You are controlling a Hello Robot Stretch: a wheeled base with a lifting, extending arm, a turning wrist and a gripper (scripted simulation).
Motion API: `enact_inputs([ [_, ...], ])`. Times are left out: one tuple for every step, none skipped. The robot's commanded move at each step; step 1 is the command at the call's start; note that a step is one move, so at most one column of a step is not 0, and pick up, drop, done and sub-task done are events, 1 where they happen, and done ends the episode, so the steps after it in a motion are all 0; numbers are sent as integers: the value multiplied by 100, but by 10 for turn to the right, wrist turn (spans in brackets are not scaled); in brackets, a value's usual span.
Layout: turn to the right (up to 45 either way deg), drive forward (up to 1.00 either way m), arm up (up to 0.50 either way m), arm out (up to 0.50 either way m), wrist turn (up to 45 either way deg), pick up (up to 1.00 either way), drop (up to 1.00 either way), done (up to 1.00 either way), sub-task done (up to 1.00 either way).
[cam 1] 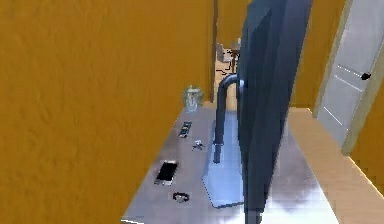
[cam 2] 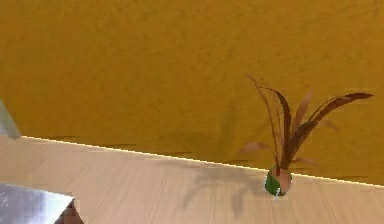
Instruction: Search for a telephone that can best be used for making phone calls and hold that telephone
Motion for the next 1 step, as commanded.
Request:
enact_inputs([
  [-450, 0, 0, 0, 0, 0, 0, 0, 0],
])
